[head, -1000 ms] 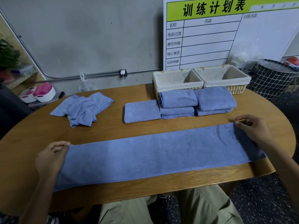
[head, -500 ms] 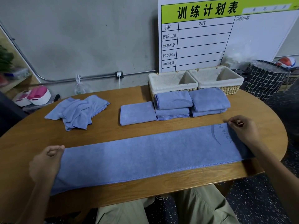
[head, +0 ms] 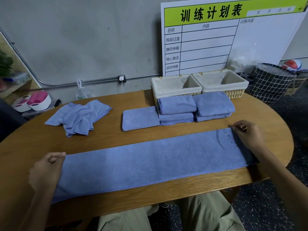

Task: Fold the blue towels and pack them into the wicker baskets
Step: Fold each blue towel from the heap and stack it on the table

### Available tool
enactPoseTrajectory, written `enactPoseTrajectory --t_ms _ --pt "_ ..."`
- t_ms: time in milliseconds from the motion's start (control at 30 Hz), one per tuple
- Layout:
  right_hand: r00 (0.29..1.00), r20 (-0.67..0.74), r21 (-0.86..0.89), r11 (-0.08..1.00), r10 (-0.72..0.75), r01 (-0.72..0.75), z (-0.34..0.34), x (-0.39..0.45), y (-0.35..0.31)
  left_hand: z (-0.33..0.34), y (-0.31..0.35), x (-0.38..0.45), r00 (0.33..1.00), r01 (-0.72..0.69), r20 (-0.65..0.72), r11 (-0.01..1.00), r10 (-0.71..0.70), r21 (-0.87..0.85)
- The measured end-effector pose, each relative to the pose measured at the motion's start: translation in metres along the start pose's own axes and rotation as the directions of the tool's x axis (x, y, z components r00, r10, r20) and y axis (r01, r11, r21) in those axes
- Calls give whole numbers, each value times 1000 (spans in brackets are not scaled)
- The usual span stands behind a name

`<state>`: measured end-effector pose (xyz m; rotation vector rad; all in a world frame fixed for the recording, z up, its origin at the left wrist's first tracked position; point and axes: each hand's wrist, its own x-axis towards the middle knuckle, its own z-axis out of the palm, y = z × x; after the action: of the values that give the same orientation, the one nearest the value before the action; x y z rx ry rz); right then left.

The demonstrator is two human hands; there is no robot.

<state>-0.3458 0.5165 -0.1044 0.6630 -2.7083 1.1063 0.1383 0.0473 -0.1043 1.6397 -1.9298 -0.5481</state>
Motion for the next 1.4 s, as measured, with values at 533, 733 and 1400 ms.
enactPoseTrajectory --t_ms 533,733,1400 --pt "999 -5 15 999 -45 45 -16 4 -6 -8 12 5 992 84 -66 956 -107 -282" --pt "998 23 -137 988 -67 69 -16 3 -21 -8 20 -2 997 -59 -46 996 62 69" --pt "894 37 -197 874 -446 444 66 -46 -82 46 65 -63 726 -665 533 639 435 386"
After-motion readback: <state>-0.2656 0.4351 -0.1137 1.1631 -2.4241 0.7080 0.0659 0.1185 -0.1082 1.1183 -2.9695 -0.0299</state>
